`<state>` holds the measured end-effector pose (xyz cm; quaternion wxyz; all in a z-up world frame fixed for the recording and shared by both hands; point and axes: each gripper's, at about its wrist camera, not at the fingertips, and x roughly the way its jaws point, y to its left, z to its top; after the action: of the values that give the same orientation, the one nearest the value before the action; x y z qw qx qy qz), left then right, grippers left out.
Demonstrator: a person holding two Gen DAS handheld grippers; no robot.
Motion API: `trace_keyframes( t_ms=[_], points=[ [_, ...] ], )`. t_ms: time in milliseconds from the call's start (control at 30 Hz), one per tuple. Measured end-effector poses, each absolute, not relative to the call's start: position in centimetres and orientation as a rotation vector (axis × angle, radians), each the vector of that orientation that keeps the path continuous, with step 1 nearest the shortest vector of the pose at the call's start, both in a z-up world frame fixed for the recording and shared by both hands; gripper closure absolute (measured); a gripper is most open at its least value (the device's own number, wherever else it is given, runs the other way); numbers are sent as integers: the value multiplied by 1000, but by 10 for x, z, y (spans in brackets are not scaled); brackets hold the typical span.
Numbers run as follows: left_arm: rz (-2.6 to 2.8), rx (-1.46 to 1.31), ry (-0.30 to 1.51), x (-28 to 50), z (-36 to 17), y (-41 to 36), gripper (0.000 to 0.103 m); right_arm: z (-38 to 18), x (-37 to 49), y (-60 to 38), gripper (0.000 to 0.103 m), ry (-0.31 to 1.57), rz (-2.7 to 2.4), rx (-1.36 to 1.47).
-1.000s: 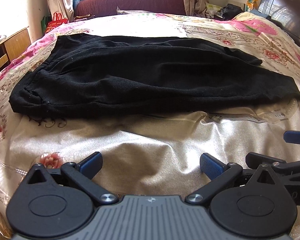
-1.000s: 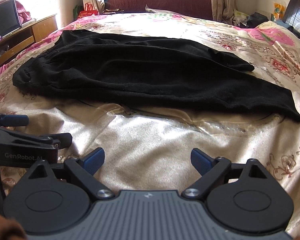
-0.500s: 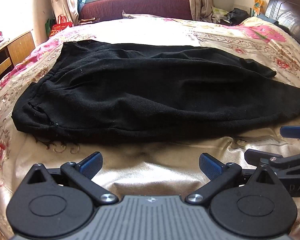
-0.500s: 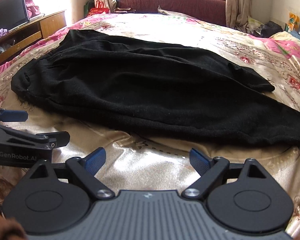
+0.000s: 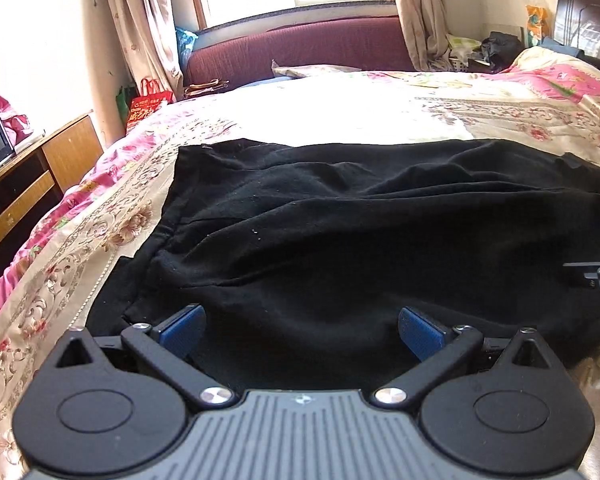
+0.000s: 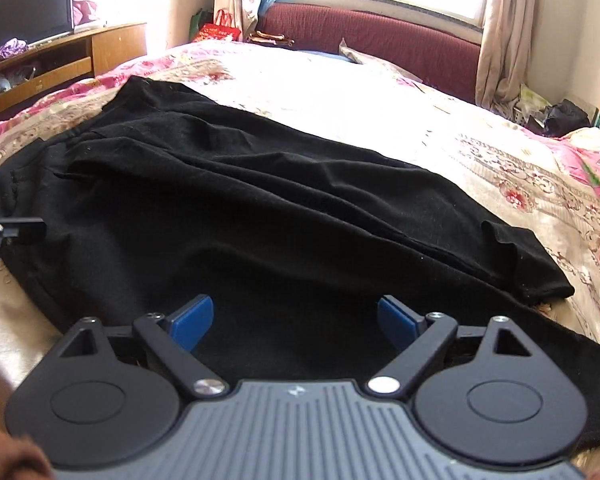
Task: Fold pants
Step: 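Move both grippers to the pants waistband and close them on it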
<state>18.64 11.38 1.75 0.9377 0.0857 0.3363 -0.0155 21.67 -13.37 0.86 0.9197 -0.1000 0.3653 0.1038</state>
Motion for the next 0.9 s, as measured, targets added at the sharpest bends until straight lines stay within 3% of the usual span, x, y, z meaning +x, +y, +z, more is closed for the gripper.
trace_keyframes(
  t_ms=[133,267,900],
  points=[
    [-53,200,731,202,4,124,0,-2,226,-139,21,832,255,-199],
    [-141,327,704,185,-1,131,0,2,206,-139,21,843,398,-168],
    [-305,556,730,169,-29,181,0,-20,180,-35,21,746,694,-590]
  ],
)
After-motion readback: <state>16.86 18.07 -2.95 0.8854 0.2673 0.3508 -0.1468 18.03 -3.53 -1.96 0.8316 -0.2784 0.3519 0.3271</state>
